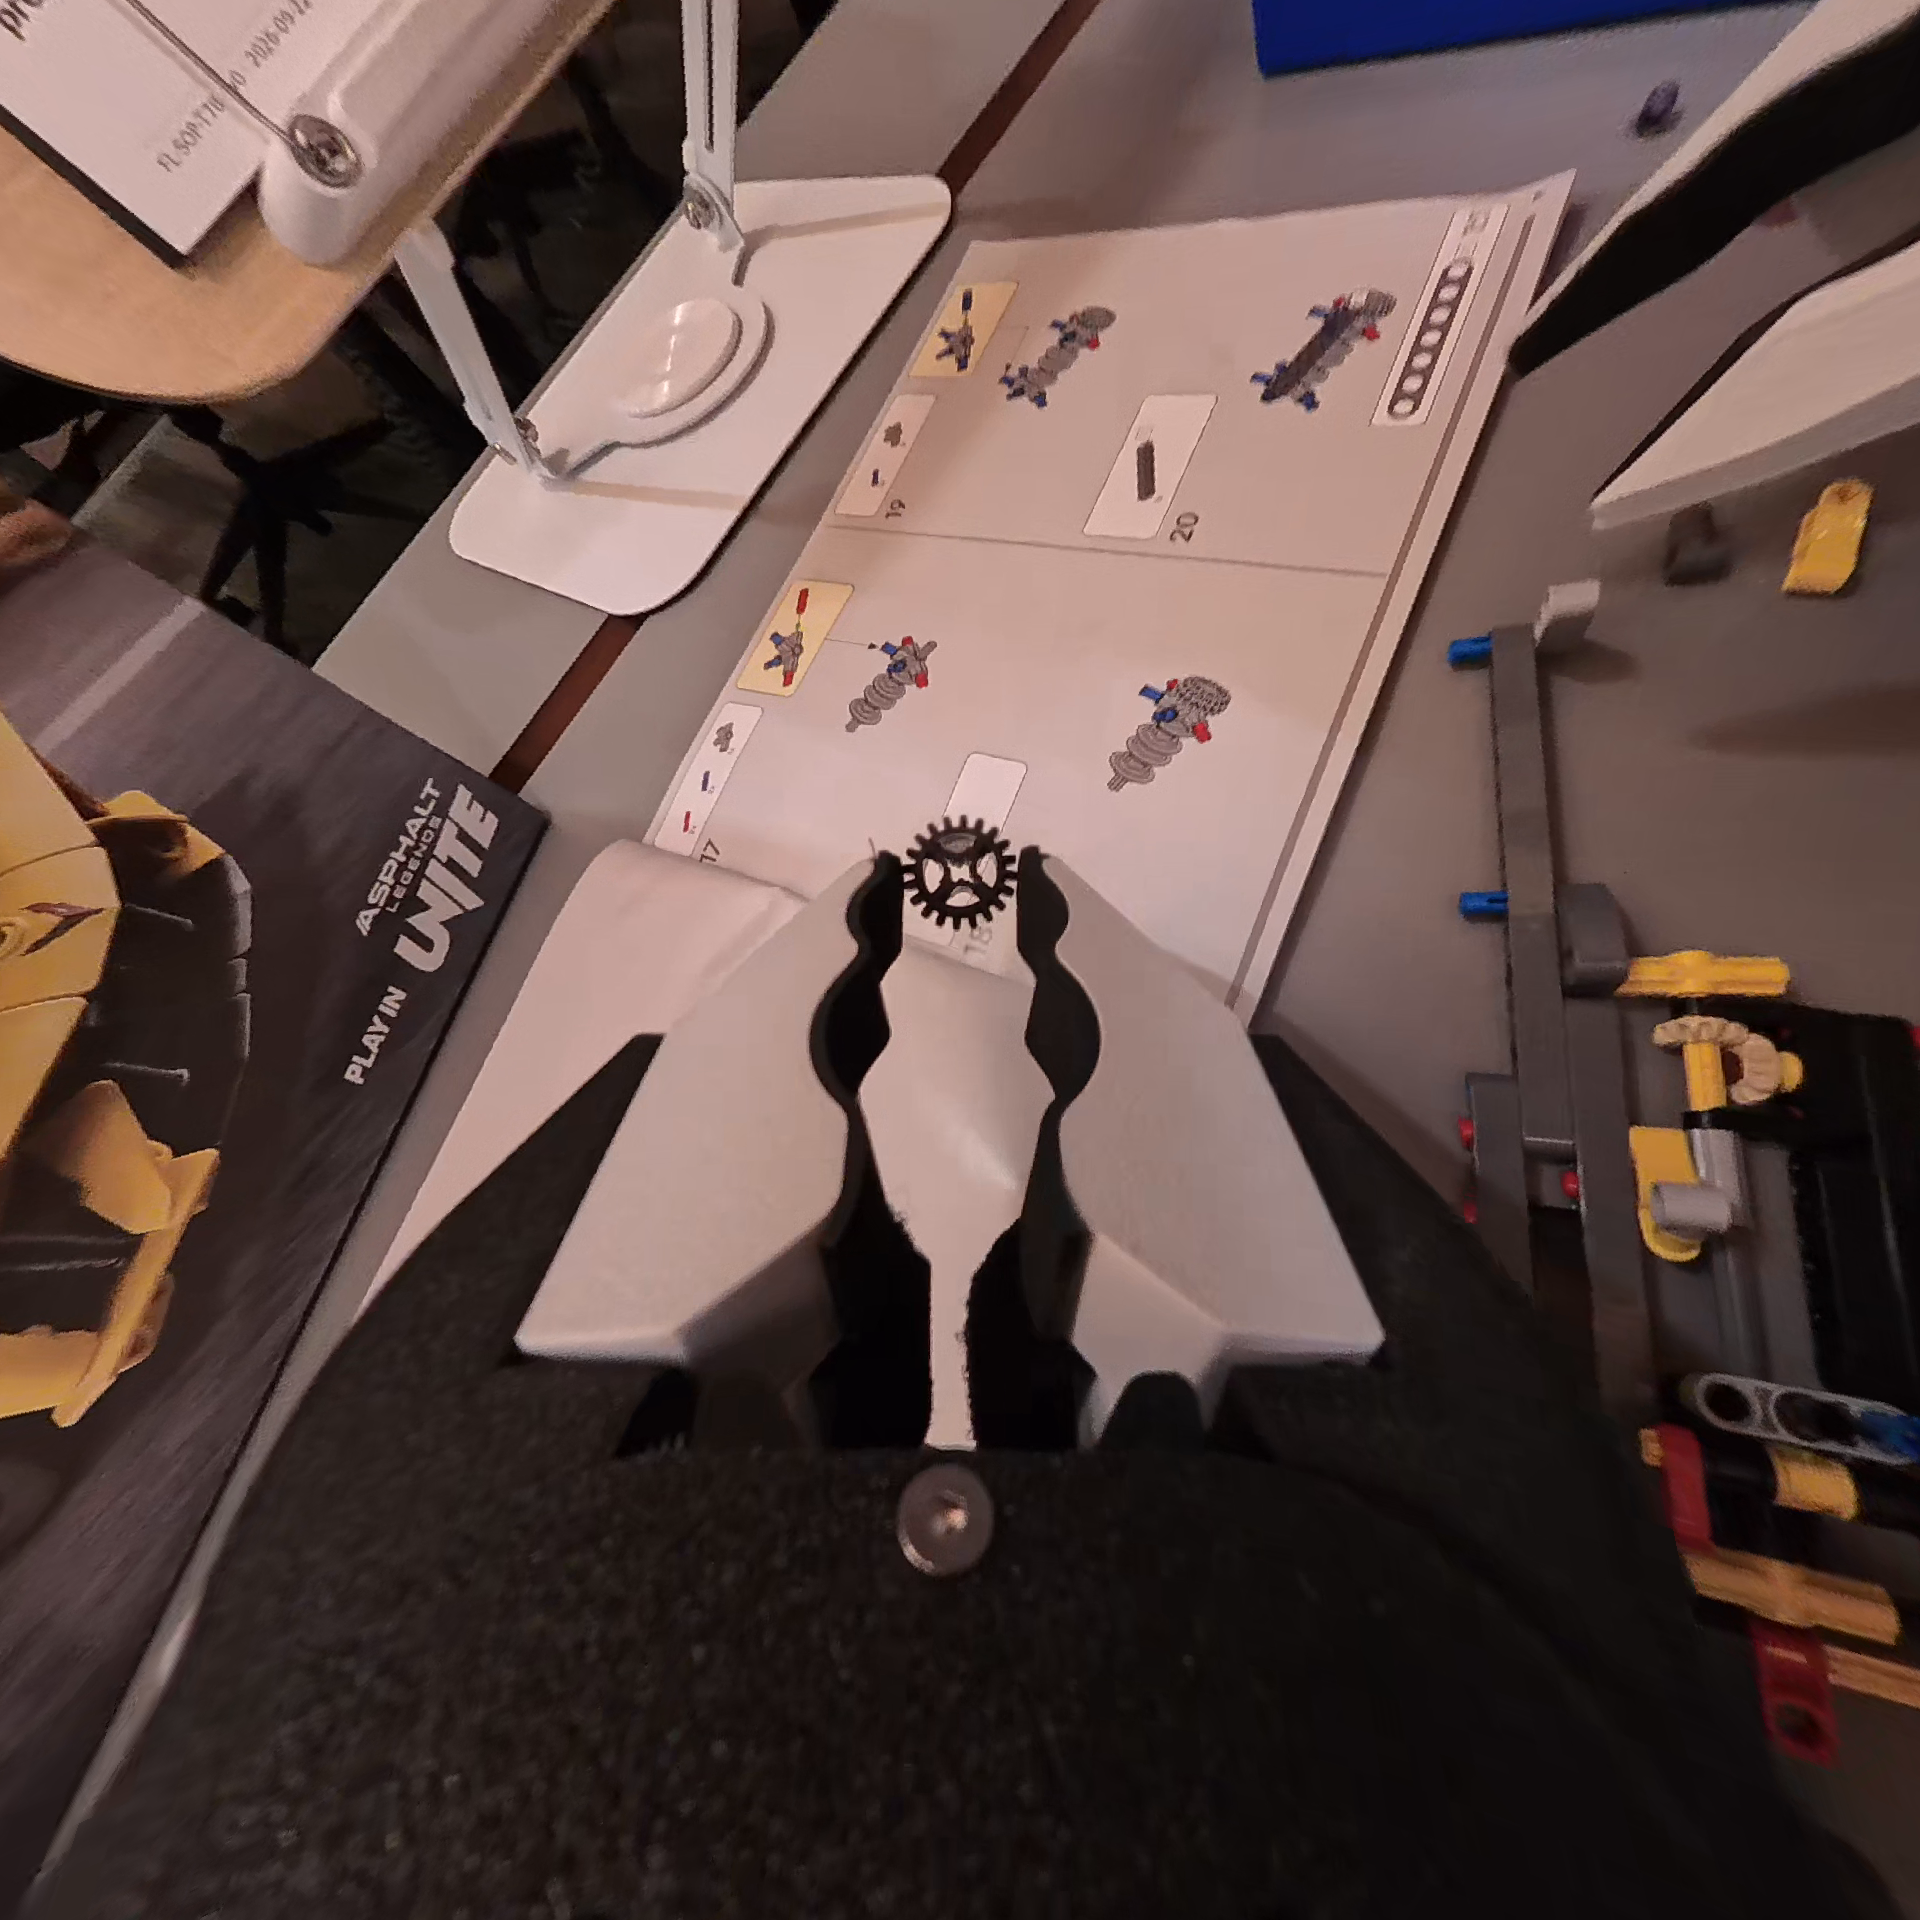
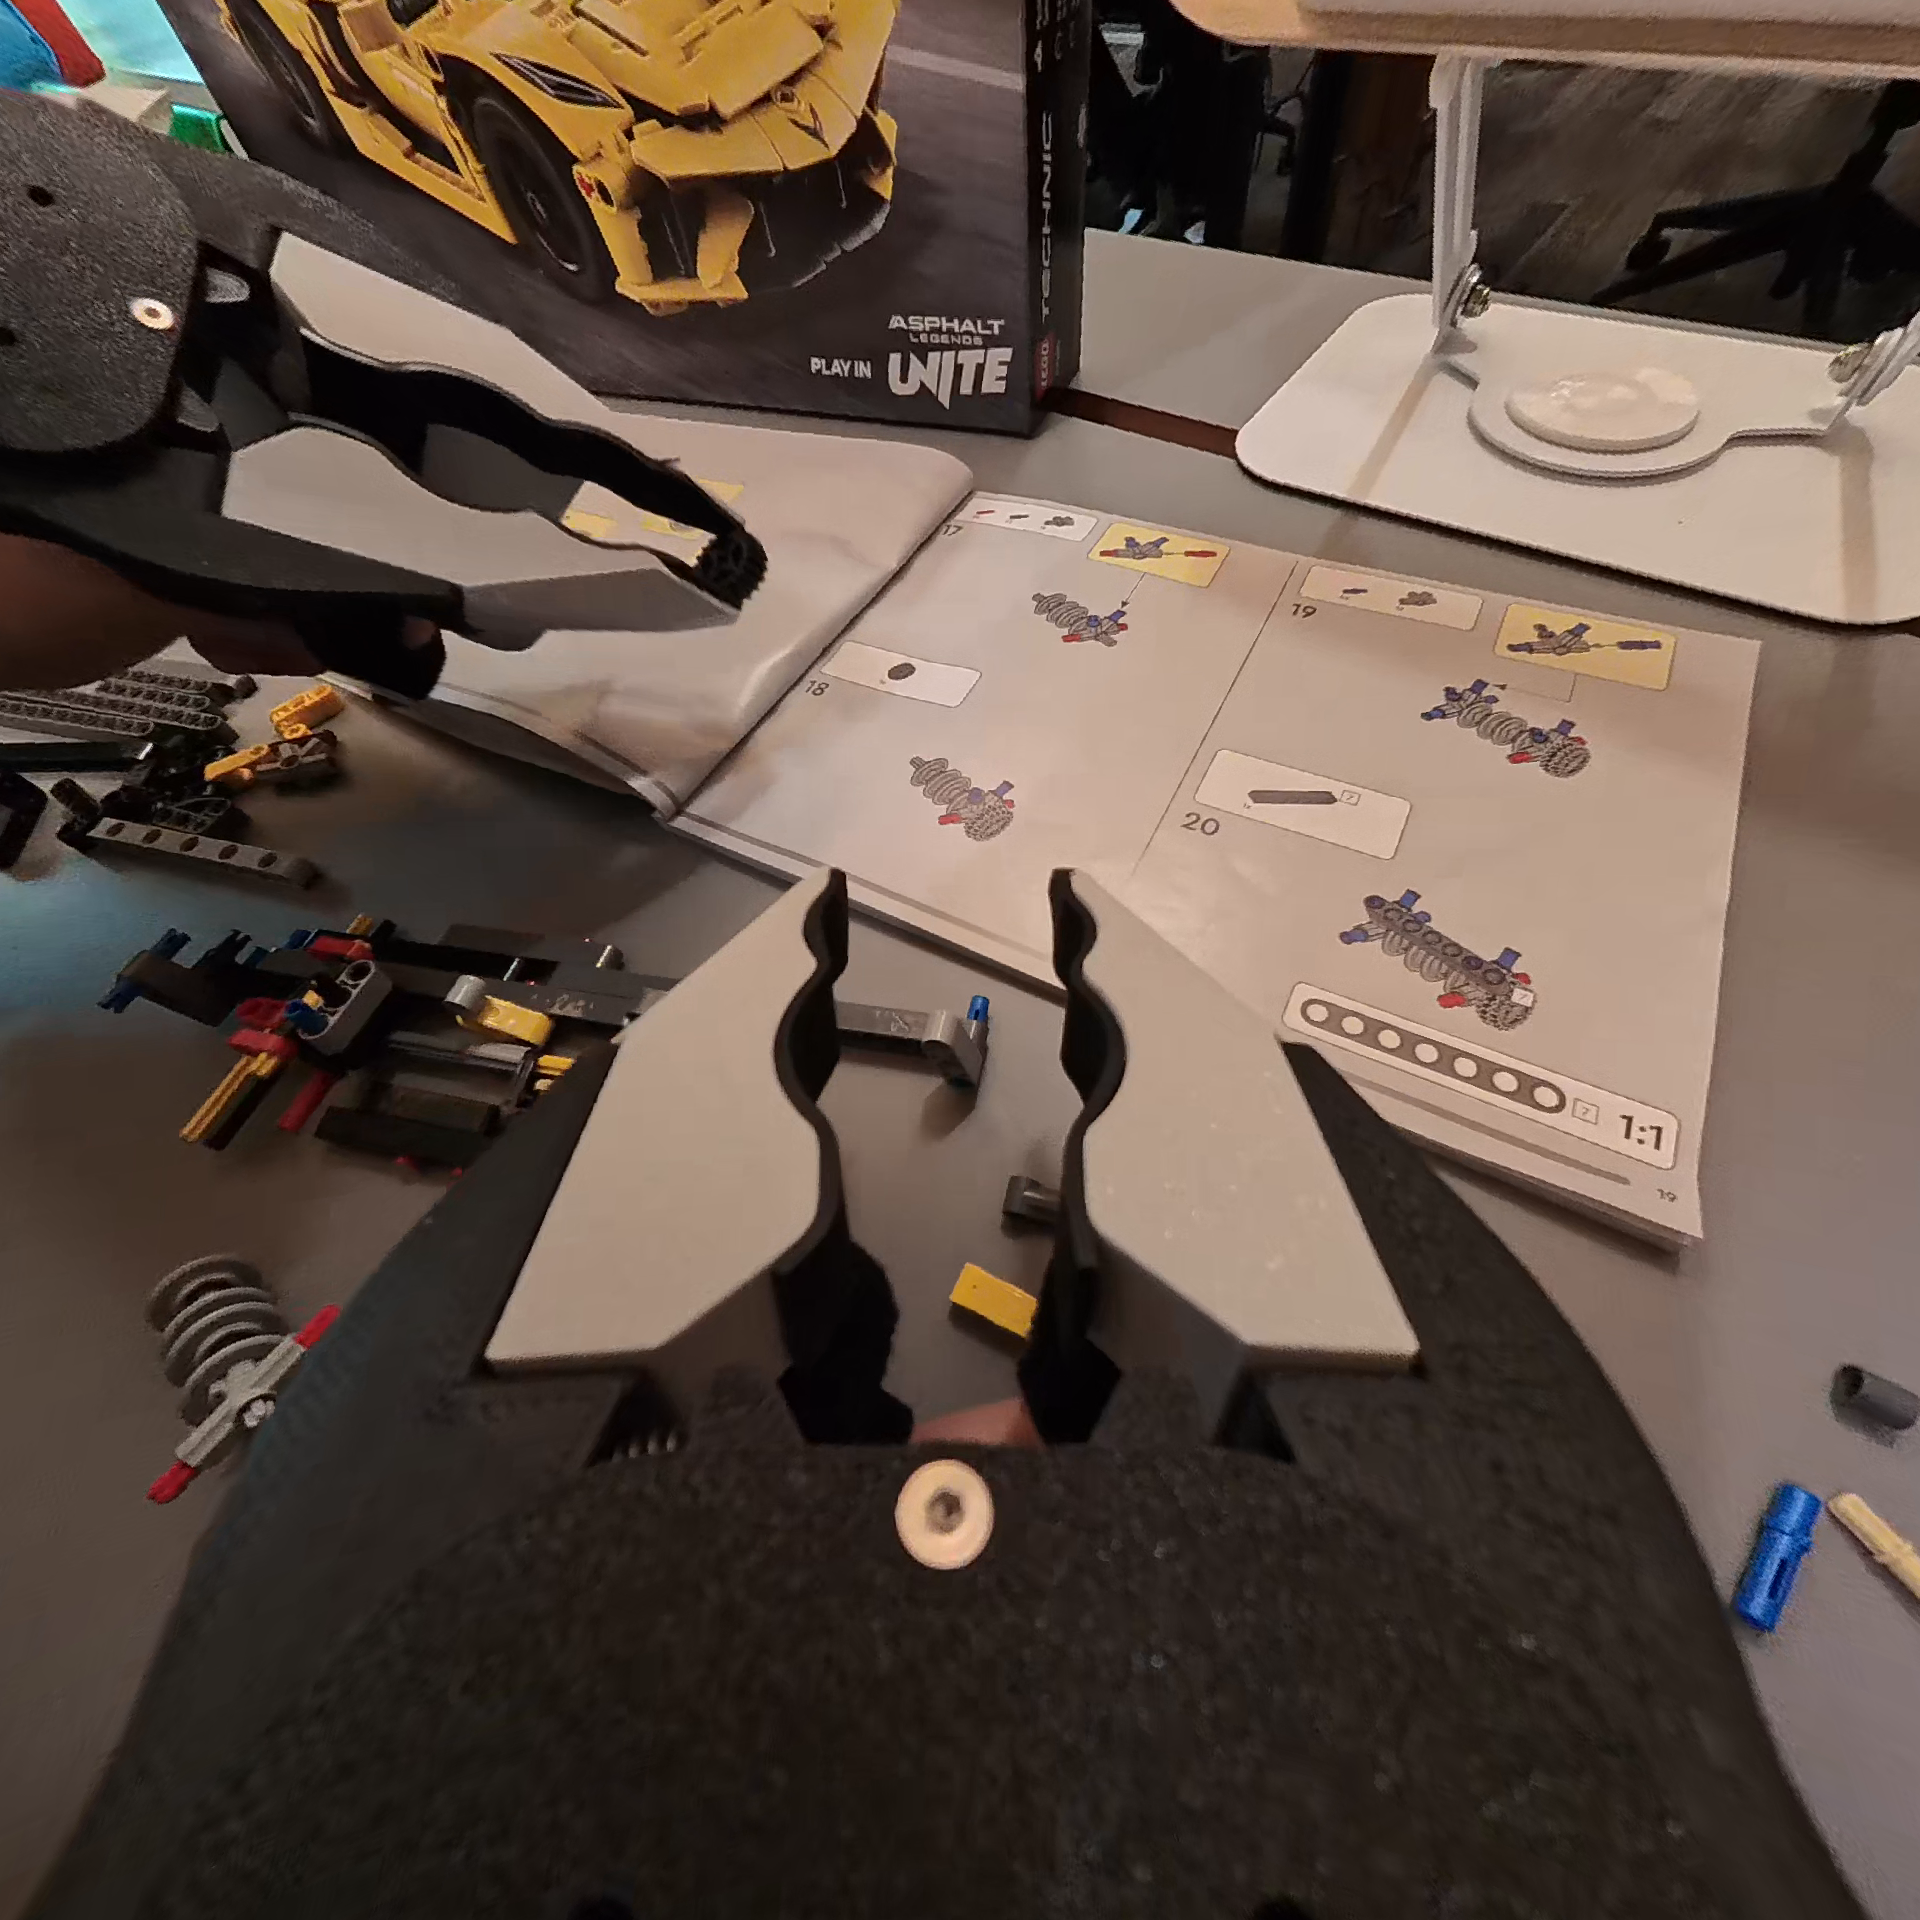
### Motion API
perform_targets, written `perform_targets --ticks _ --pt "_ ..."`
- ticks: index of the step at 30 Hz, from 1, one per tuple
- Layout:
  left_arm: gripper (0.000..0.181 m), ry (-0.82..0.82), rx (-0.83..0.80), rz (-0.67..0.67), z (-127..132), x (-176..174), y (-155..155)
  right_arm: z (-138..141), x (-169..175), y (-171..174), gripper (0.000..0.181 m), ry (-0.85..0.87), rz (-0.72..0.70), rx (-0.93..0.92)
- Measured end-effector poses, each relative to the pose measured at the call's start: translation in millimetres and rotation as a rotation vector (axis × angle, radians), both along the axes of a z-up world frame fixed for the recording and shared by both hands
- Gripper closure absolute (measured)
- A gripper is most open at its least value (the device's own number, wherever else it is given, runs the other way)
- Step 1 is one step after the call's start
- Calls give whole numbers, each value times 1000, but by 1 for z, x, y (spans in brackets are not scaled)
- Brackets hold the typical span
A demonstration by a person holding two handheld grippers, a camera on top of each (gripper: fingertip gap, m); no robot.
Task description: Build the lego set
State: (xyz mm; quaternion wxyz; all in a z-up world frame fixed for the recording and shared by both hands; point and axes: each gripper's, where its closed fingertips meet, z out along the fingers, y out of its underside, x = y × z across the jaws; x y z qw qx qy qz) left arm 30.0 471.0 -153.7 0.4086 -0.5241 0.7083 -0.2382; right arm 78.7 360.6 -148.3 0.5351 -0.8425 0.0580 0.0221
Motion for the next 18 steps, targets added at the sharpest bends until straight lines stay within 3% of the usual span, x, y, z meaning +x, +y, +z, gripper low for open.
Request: perform_targets --ticks 6,13,16,18 --pt "161 -66 -97 -37 12 2 -9 8 0 -1 146 -54 9 30" --pt "161 -103 -157 -66 20 5 -19 19 -12 1 153 -3 75 93" --pt "161 -135 -173 -107 29 5 -29 33 -35 1 169 98 188 172" --pt "161 -165 -161 -151 37 3 -40 40 -45 2 160 212 238 198"
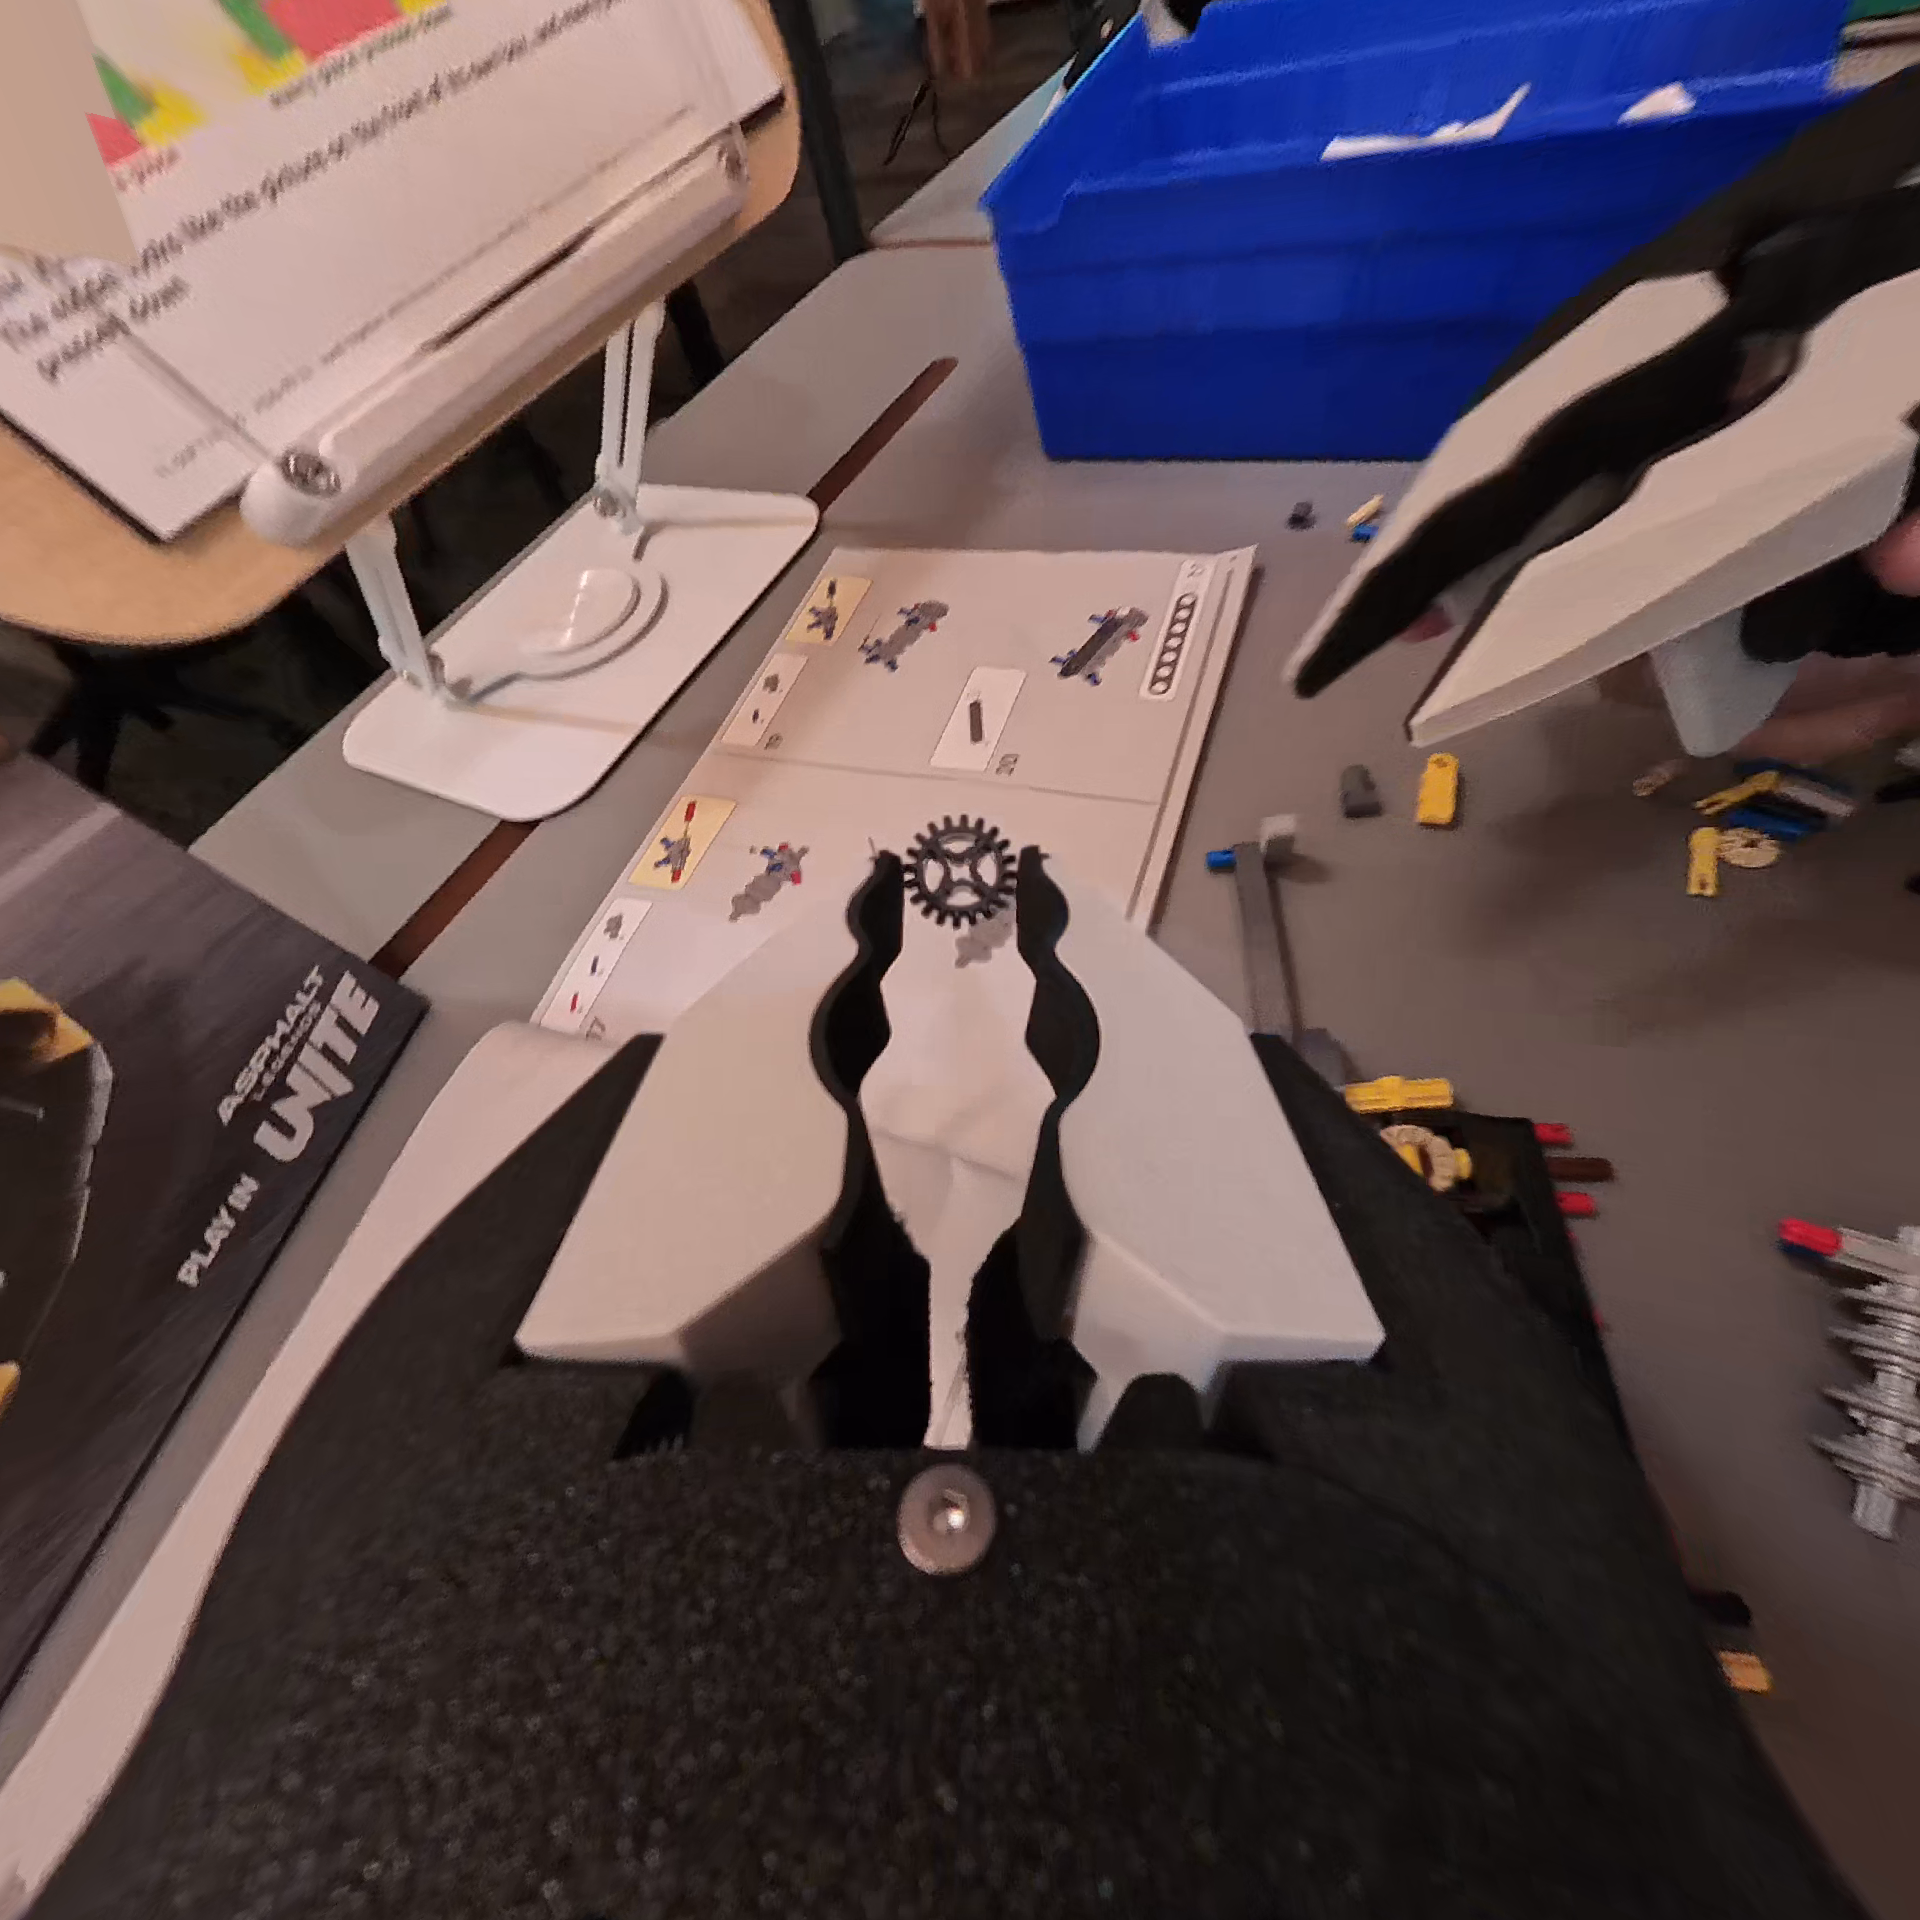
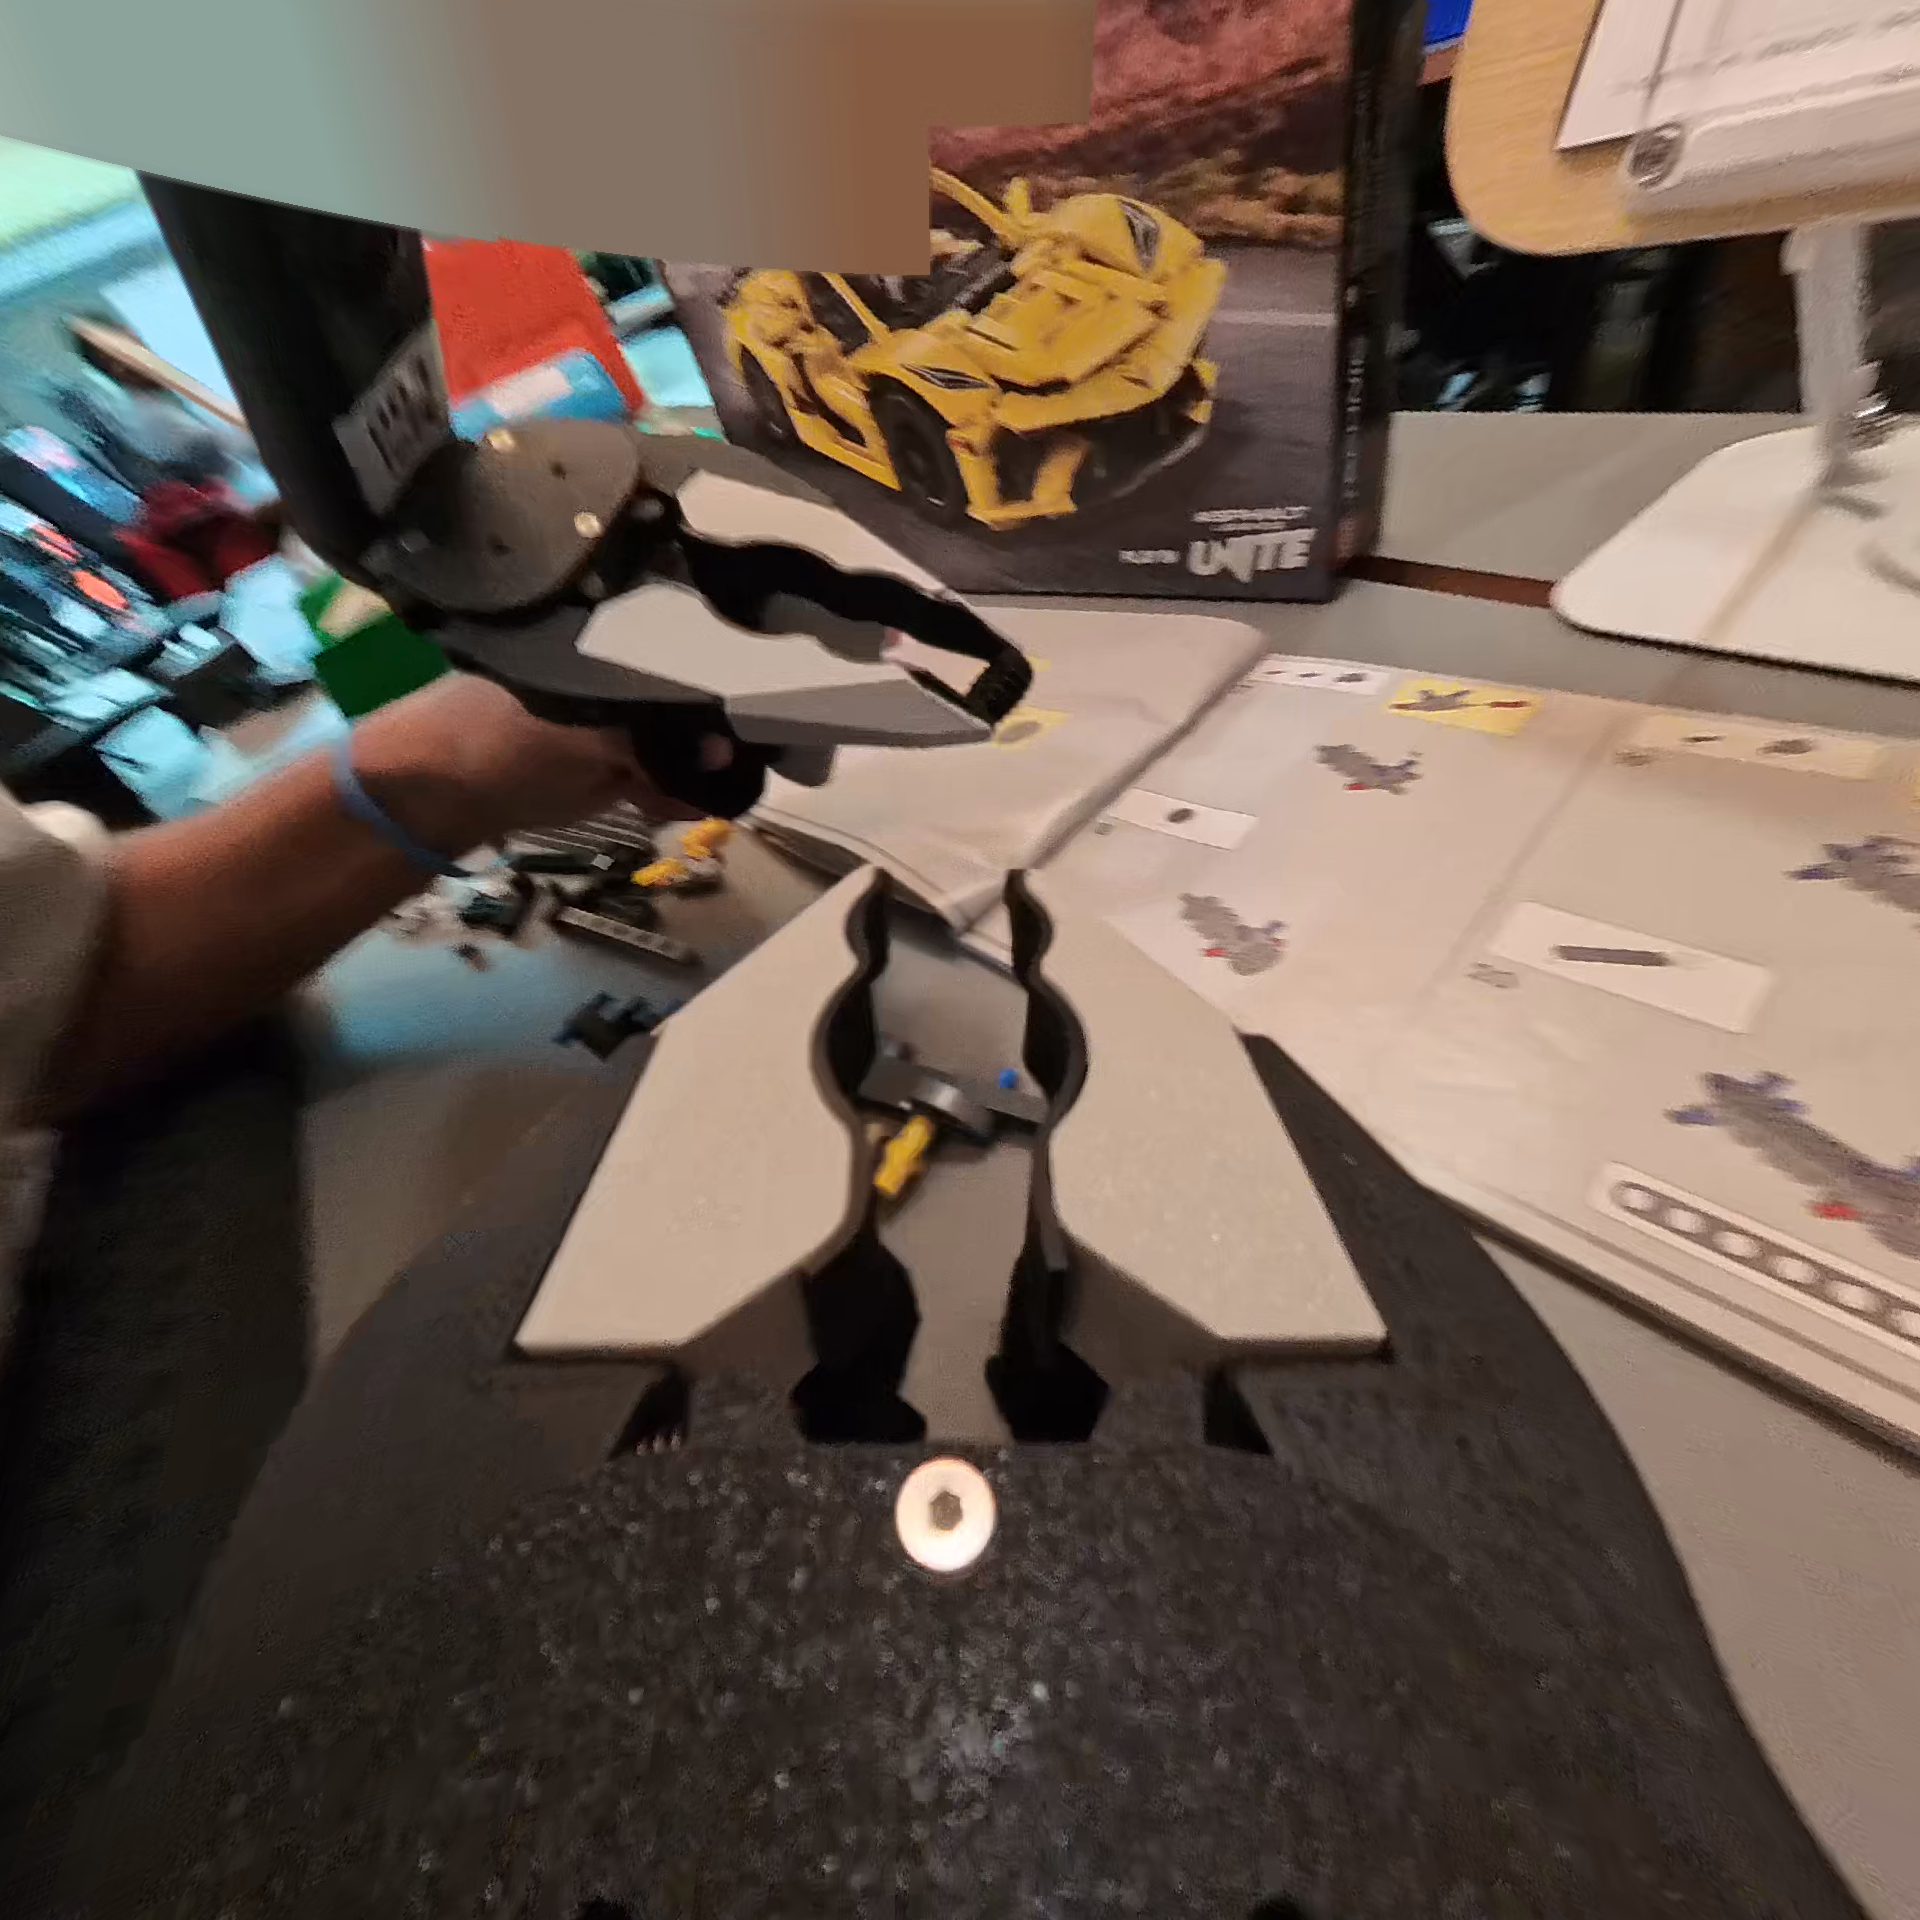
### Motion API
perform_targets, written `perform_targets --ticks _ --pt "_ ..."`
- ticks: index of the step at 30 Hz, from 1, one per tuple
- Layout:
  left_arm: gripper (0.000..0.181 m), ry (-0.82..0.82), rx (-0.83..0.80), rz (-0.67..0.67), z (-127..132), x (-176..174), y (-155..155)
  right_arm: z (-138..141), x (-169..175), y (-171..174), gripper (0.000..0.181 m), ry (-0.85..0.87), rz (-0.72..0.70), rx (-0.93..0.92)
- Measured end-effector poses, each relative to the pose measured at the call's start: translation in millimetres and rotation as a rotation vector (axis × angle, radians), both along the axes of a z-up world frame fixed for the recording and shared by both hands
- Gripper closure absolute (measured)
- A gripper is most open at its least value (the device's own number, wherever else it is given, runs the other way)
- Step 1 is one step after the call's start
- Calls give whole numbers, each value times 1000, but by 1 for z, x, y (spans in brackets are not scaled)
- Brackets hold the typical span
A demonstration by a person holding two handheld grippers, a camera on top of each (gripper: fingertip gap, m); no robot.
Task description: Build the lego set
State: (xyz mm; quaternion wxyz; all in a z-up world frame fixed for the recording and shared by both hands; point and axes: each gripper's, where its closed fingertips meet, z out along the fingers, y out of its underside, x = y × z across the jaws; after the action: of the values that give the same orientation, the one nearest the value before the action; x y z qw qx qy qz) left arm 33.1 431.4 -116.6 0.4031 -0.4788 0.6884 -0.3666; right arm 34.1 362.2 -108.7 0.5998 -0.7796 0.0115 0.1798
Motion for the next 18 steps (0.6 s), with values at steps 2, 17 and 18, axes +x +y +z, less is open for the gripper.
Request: perform_targets --ticks 2,17,18 --pt "161 -55 3 -41 13 -2 -11 7 -5 1 148 105 45 19" --pt "161 -506 -44 -508 80 -46 -118 79 -58 -45 148 872 704 152" --pt "161 -515 -46 -519 82 -47 -122 81 -60 -47 150 883 729 152"
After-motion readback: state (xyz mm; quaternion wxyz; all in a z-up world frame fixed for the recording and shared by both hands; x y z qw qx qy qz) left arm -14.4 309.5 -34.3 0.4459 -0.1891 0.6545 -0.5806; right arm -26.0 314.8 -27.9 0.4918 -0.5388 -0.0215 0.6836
